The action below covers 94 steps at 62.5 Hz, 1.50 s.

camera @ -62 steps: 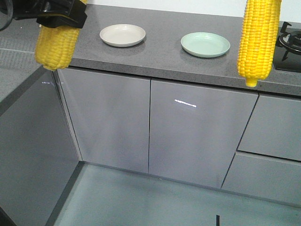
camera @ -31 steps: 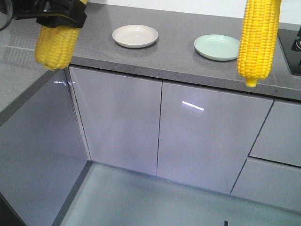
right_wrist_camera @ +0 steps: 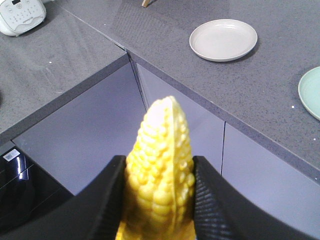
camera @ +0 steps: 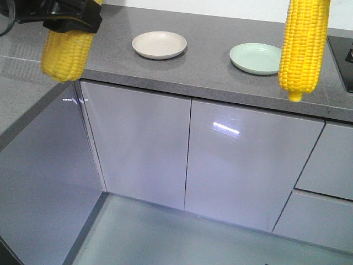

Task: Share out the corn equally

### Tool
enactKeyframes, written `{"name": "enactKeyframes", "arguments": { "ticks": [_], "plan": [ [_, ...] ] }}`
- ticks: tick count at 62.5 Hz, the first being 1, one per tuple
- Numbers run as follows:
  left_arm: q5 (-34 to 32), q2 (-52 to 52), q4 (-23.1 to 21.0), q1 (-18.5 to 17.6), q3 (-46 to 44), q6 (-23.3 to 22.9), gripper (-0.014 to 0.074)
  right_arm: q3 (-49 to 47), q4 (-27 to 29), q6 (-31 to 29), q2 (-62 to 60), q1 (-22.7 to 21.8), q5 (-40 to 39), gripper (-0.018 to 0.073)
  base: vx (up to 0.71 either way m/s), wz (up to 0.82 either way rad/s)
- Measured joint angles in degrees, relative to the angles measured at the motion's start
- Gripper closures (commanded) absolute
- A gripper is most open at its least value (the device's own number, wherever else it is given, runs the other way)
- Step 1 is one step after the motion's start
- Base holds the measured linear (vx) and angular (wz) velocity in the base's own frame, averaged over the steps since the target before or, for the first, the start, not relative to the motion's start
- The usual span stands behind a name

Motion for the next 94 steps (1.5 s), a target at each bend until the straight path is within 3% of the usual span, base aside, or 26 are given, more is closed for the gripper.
{"name": "enactKeyframes", "arguments": {
  "ticks": [49, 94],
  "plan": [
    [0.0, -0.1, 0.1, 0.0, 0.0, 0.0, 0.0604, 0.0, 0.0, 0.0, 0.0, 0.0, 0.0, 0.0459, 0.11, 0.07],
    [0.0, -0.2, 0.1, 0.0, 0.0, 0.0, 0.0604, 0.0, 0.0, 0.0, 0.0, 0.0, 0.0, 0.0459, 0.11, -0.31]
  ]
}}
